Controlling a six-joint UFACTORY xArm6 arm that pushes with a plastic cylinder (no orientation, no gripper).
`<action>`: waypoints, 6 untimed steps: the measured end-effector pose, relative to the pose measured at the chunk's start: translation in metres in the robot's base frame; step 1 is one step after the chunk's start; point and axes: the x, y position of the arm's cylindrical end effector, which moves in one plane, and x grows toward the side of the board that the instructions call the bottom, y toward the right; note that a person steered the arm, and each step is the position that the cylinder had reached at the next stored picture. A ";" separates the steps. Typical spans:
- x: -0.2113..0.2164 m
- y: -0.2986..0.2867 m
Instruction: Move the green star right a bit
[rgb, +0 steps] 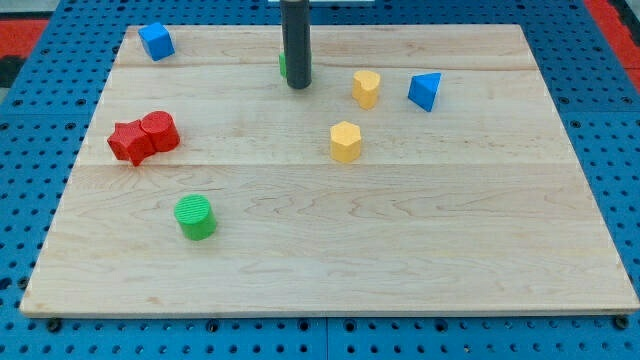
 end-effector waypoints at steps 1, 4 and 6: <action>-0.005 0.010; -0.038 -0.019; -0.045 0.008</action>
